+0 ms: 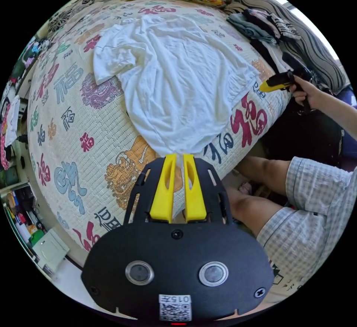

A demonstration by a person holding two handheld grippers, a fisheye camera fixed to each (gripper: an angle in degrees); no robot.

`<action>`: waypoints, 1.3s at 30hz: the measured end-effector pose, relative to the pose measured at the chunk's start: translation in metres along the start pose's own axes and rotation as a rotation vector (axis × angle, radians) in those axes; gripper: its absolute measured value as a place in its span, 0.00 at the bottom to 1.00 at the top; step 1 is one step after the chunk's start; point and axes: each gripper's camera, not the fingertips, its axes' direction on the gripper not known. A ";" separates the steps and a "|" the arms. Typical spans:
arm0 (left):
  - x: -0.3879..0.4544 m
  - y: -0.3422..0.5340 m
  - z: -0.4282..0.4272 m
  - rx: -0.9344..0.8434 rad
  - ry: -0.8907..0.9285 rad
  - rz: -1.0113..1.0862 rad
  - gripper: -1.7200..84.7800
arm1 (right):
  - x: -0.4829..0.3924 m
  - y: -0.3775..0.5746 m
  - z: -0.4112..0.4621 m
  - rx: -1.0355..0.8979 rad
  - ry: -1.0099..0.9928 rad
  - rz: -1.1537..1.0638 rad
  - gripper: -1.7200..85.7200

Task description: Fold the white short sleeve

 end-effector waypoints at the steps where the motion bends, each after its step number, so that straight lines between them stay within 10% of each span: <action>1: 0.002 0.002 0.004 -0.033 0.004 0.027 0.08 | 0.001 0.000 0.001 0.001 -0.008 0.007 0.09; 15: 0.048 0.034 -0.002 -0.136 -0.141 0.302 0.07 | 0.007 0.021 0.014 0.008 -0.035 0.044 0.08; 39: -0.074 0.160 -0.207 0.386 0.215 -0.519 0.01 | -0.010 0.140 0.099 0.054 0.052 0.028 0.12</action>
